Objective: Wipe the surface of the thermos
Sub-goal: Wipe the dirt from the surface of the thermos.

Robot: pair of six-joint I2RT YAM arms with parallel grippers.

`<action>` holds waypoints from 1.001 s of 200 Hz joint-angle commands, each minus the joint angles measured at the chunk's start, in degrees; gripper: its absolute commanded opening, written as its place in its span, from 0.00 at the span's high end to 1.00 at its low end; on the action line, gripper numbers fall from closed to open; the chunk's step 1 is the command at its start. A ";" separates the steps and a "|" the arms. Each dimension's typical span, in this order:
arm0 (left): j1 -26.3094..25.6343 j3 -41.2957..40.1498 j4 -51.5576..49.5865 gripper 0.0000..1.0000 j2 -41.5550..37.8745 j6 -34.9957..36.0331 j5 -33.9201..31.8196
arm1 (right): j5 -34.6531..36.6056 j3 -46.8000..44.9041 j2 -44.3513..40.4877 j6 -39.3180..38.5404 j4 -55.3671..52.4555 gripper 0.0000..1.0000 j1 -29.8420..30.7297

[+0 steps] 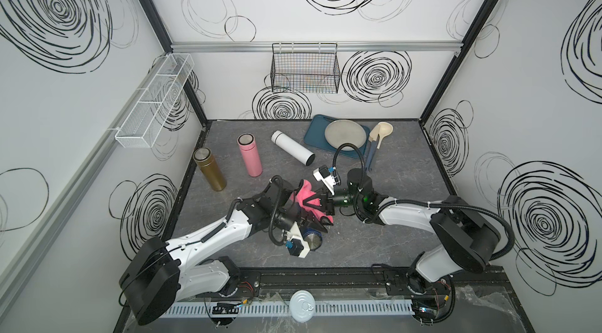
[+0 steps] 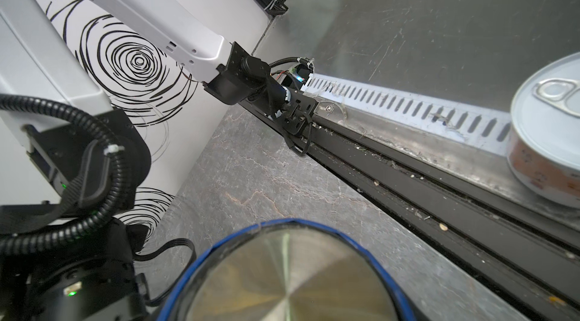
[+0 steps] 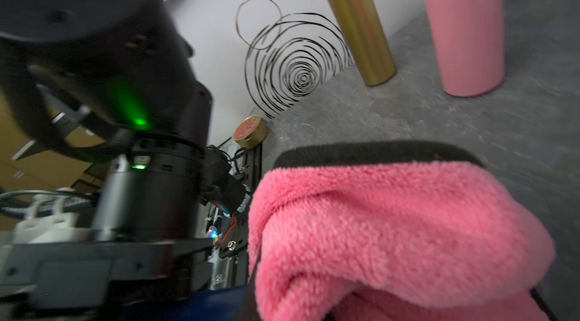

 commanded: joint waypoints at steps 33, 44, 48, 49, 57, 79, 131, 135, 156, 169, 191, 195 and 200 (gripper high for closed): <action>-0.53 2.29 3.84 1.00 -1.04 4.00 1.28 | -3.92 3.25 8.60 -1.45 -0.37 1.00 0.22; -0.58 2.12 3.76 1.00 -1.38 3.94 1.21 | -4.32 2.90 11.29 -0.49 1.00 1.00 -1.47; -0.56 2.10 3.79 1.00 -1.45 3.88 1.21 | -4.40 2.85 12.08 -0.24 1.33 1.00 -2.06; -0.58 2.10 3.82 1.00 -1.46 3.90 1.20 | -4.40 2.85 12.44 -0.09 1.39 1.00 -2.25; -0.60 2.02 3.69 1.00 -1.64 3.79 1.19 | -4.49 3.06 13.43 0.12 1.17 1.00 -3.13; -0.59 1.95 3.69 1.00 -1.82 3.75 1.10 | -4.13 3.69 11.68 -0.56 -1.13 1.00 -3.43; -1.01 -3.74 24.23 1.00 -4.64 -12.33 -1.81 | 3.49 0.58 -2.03 -2.85 -3.64 1.00 0.06; -1.31 -4.83 27.41 1.00 -5.16 -14.87 -2.96 | 4.29 0.02 -2.42 -2.58 -2.81 1.00 0.06; -3.76 -9.70 43.14 1.00 -6.96 -26.38 -10.84 | 8.91 -3.55 -1.32 -0.49 1.17 1.00 -1.79; -4.97 -11.00 47.94 1.00 -7.63 -30.69 -14.66 | 8.34 -5.70 1.93 3.35 6.28 1.00 -4.55; -6.22 -13.18 55.36 1.00 -8.02 -37.60 -18.37 | 8.05 -7.58 7.37 8.05 13.13 1.00 -8.31; -6.23 -13.62 57.11 1.00 -7.86 -39.08 -19.04 | 7.82 -7.67 8.02 8.84 14.05 1.00 -8.77; -6.36 -14.15 59.20 1.00 -7.74 -41.02 -19.98 | 7.32 -7.86 8.53 9.56 14.97 1.00 -9.16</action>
